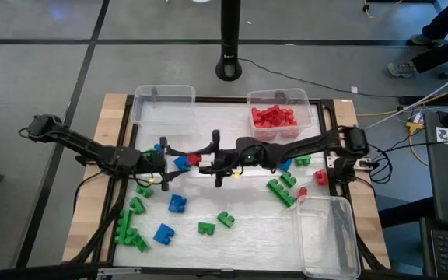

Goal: Sort blocks
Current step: Put the red game piece into the top right transparent bin

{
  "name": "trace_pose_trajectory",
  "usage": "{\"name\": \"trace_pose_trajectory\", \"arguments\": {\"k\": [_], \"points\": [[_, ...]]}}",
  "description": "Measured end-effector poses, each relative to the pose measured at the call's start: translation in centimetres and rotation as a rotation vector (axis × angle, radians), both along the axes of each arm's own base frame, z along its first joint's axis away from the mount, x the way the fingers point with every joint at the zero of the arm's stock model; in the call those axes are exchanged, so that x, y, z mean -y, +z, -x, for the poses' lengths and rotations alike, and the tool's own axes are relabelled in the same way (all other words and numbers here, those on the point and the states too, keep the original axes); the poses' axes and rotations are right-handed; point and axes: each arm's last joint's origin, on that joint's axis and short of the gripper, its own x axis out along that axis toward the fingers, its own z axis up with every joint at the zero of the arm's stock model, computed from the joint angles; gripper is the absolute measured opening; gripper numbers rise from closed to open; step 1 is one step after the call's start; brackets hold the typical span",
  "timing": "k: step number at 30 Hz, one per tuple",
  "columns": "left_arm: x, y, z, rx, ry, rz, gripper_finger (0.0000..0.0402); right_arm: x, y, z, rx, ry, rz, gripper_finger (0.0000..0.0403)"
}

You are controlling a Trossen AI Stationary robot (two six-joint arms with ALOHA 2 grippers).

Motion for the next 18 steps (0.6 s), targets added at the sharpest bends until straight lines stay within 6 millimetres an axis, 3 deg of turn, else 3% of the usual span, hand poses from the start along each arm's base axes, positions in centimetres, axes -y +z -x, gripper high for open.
{"name": "trace_pose_trajectory", "arguments": {"k": [10, 18], "points": [[-0.5, -0.2, 1.4, -0.067, 0.054, 0.028, 0.0239, 1.2, 5.8, 5.7, -0.184, -0.324, 0.145, 0.0140], [-0.6, -0.5, 1.4, -0.087, 0.061, 0.029, 0.0239, 4.2, 8.1, 11.6, -0.402, -0.718, 0.211, 0.0140]]}}
